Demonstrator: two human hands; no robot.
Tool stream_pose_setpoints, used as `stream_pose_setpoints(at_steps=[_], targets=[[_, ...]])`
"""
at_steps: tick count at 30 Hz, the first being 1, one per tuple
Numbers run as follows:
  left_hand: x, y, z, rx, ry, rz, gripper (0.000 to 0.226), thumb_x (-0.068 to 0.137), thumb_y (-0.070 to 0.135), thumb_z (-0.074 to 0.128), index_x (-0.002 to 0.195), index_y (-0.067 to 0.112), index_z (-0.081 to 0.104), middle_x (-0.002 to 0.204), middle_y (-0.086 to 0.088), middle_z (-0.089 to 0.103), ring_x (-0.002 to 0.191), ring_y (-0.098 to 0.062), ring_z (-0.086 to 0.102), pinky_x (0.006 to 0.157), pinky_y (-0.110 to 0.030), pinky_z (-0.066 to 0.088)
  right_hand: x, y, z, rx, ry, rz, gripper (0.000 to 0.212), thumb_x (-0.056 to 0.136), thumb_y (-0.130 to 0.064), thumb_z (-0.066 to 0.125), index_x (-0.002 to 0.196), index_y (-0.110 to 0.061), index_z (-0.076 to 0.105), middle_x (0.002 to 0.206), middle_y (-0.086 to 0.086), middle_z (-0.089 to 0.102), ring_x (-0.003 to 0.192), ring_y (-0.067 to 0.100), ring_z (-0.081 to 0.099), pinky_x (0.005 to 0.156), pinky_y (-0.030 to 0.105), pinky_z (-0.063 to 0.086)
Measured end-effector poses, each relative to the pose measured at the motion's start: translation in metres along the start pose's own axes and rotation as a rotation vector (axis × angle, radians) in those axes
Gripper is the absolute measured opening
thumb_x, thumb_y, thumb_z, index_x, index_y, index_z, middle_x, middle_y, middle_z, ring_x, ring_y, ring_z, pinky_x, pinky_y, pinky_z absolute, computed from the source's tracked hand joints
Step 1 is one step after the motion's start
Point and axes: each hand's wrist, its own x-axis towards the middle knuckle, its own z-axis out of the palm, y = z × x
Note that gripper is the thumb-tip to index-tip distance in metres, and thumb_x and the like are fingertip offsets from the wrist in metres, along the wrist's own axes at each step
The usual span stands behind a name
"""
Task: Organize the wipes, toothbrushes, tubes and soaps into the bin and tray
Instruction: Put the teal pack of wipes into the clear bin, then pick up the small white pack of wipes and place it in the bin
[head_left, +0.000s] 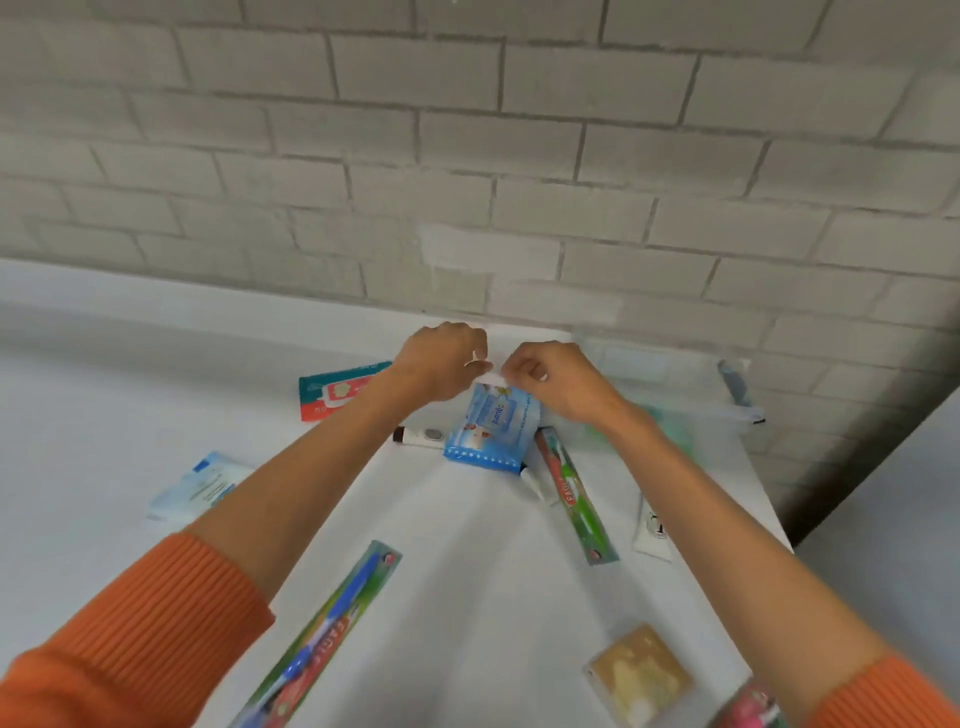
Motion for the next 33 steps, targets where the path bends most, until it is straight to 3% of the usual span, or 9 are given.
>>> stream_pose_setpoints(at_steps=[5, 11, 15, 23, 28, 33], targets=[[-0.064, -0.057, -0.006, 0.058, -0.056, -0.166, 0.030, 0.094, 0.033, 0.047, 0.115, 0.014, 0.058, 0.121, -0.010, 0.060, 0.111, -0.029, 0.055, 0.093, -0.041, 0.044, -0.005, -0.038, 0.067, 0.059, -0.149, -0.044, 0.015, 0.089, -0.009, 0.058, 0.099, -0.005, 0.067, 0.098, 0.013, 0.070, 0.085, 0.018, 0.062, 0.078, 0.025, 0.050], [-0.132, -0.133, -0.005, 0.047, -0.107, -0.326, 0.030, 0.092, 0.030, 0.053, 0.118, 0.016, 0.056, 0.122, -0.007, 0.059, 0.109, -0.025, 0.056, 0.091, -0.035, 0.047, -0.001, -0.080, 0.145, 0.074, -0.303, -0.072, 0.017, 0.088, -0.015, 0.061, 0.101, -0.006, 0.066, 0.105, 0.011, 0.069, 0.090, 0.020, 0.063, 0.071, 0.017, 0.047], [-0.164, -0.180, 0.006, 0.010, -0.168, -0.422, 0.032, 0.089, 0.029, 0.059, 0.117, 0.015, 0.055, 0.123, -0.008, 0.052, 0.111, -0.024, 0.052, 0.092, -0.033, 0.042, 0.001, -0.097, 0.190, 0.058, -0.364, -0.051, 0.025, 0.089, -0.020, 0.060, 0.111, -0.007, 0.059, 0.115, 0.012, 0.061, 0.095, 0.020, 0.057, 0.083, 0.027, 0.047], [-0.175, -0.247, 0.027, 0.046, -0.337, -0.395, 0.066, 0.081, 0.022, 0.069, 0.138, 0.015, 0.036, 0.144, -0.004, 0.035, 0.131, -0.024, 0.036, 0.105, -0.038, 0.038, 0.007, -0.125, 0.257, -0.045, -0.385, 0.031, 0.058, 0.088, -0.036, 0.058, 0.133, -0.007, 0.037, 0.134, 0.013, 0.039, 0.126, 0.028, 0.038, 0.103, 0.040, 0.038], [-0.155, -0.271, 0.035, 0.115, -0.453, -0.284, 0.083, 0.077, 0.025, 0.074, 0.144, 0.018, 0.026, 0.154, -0.002, 0.022, 0.139, -0.025, 0.025, 0.111, -0.041, 0.033, 0.016, -0.132, 0.275, -0.091, -0.427, 0.075, 0.070, 0.086, -0.044, 0.058, 0.138, -0.007, 0.030, 0.139, 0.013, 0.036, 0.129, 0.029, 0.032, 0.105, 0.042, 0.034], [-0.133, -0.288, 0.040, 0.066, -0.626, -0.196, 0.087, 0.070, 0.024, 0.079, 0.141, 0.019, 0.030, 0.140, -0.004, 0.039, 0.132, -0.024, 0.032, 0.109, -0.042, 0.034, 0.028, -0.141, 0.279, -0.098, -0.432, 0.112, 0.075, 0.079, -0.046, 0.067, 0.135, -0.007, 0.035, 0.133, 0.013, 0.039, 0.126, 0.029, 0.033, 0.103, 0.042, 0.034]])
